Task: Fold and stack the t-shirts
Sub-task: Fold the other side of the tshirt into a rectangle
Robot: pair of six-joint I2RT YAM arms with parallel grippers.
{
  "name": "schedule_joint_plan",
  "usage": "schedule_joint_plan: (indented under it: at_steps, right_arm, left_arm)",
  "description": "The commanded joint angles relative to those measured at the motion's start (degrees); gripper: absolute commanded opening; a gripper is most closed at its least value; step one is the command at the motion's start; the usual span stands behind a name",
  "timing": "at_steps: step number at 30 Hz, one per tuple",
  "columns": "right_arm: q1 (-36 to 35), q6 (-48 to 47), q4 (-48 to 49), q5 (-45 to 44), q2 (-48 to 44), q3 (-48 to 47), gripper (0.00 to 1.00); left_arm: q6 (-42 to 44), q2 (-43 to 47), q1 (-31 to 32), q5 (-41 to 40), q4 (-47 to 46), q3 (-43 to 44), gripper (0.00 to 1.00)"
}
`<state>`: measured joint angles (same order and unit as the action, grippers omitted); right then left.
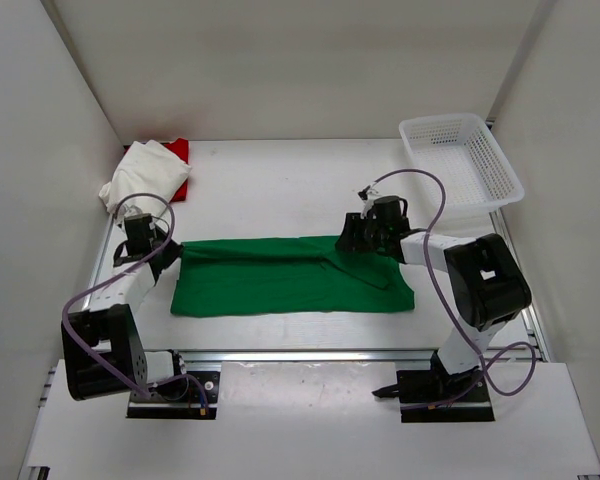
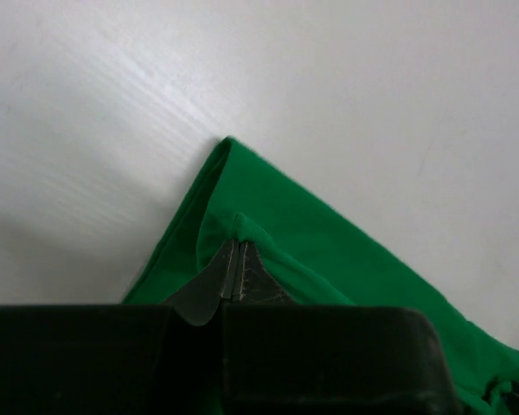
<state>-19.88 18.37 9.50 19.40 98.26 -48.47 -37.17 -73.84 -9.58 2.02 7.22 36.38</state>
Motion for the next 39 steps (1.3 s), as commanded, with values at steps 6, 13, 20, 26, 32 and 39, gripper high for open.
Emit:
schedule_joint_plan:
  at_steps: [6, 13, 20, 26, 32, 39]
  right_arm:
    - [-1.6, 0.5, 3.2, 1.1, -3.2, 2.3, 0.16]
    - [-4.6, 2.0, -1.8, -3.0, -14.2, 8.3, 0.00]
    - [-10.6, 3.4, -12.6, -9.0, -24.6, 12.6, 0.01]
    - [-17.1, 5.1, -18.0, -14.6, -27.4, 15.1, 0.00]
    - [-19.8, 7.9, -15.9, -14.6, -25.3, 18.3, 0.02]
    - [-17.5, 7.5, -15.3, -11.8, -30.2, 18.5, 0.27]
  left_arm:
    - [-2.4, 2.0, -1.5, 1.0, -1.4, -5.0, 0.02]
    - [-2.3, 1.5, -1.0, 2.2, -1.1, -2.5, 0.01]
    - [-2.2, 1.8, -0.1, 2.6, -0.9, -0.6, 0.01]
    - [-1.1, 1.1, -1.2, -0.5, -0.3, -0.5, 0.01]
    - [-2.6, -1.7, -1.4, 1.5, 0.1, 2.0, 0.00]
    - [-4.4, 1.5, -3.0, 0.7, -0.2, -4.7, 0.09]
